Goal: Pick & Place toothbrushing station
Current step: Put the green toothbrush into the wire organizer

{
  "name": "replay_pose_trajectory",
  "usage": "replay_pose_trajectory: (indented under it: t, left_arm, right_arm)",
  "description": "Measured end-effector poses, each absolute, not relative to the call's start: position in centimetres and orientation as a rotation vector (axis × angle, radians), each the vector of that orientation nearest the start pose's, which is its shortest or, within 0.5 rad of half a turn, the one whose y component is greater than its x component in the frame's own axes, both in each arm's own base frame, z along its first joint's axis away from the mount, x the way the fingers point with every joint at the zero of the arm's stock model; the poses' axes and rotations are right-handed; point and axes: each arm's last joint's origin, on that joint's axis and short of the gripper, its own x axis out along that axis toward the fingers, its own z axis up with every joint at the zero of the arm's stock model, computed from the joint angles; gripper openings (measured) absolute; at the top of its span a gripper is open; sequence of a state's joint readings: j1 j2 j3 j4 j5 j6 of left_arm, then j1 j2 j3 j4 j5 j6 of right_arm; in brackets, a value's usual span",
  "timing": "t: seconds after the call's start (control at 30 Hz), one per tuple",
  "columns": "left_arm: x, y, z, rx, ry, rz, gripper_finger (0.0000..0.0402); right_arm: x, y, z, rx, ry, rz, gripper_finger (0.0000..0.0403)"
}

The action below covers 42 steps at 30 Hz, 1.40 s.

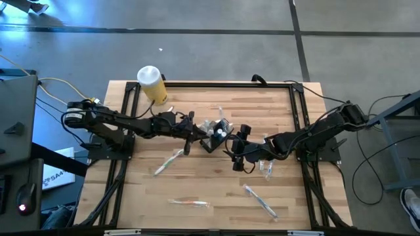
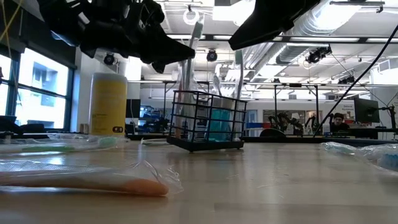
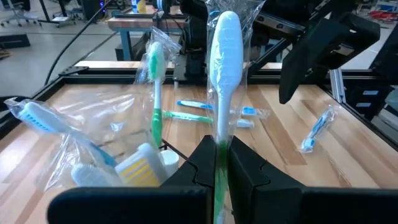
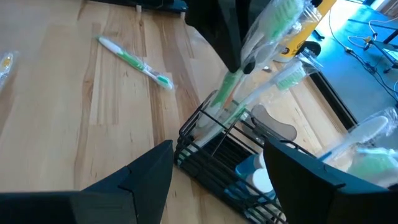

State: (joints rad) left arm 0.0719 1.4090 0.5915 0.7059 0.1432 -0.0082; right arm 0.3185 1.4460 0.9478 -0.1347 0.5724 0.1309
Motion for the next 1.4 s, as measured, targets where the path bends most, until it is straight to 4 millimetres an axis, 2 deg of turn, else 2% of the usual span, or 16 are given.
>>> replay_pose_trajectory:
  t: [0.2,0.57,0.73,1.4]
  left_arm:
    - [28.3,1.6,21.2,-0.02,0.142,-0.064,0.0008]
    - [26.7,1.7,19.3,-0.019,0.103,-0.002,0.0009]
    - [26.7,1.7,19.3,-0.026,0.103,-0.001,0.002]
    - [27.2,1.8,18.0,-0.039,0.138,0.001,0.0019]
  right_arm:
    - [29.5,8.1,24.6,-0.145,0.557,-0.282,0.0243]
    - [29.5,8.1,24.6,-0.145,0.557,-0.283,0.0243]
    - [29.5,8.1,24.6,-0.145,0.557,-0.283,0.0243]
    - [29.5,8.1,24.6,-0.145,0.558,-0.283,0.0243]
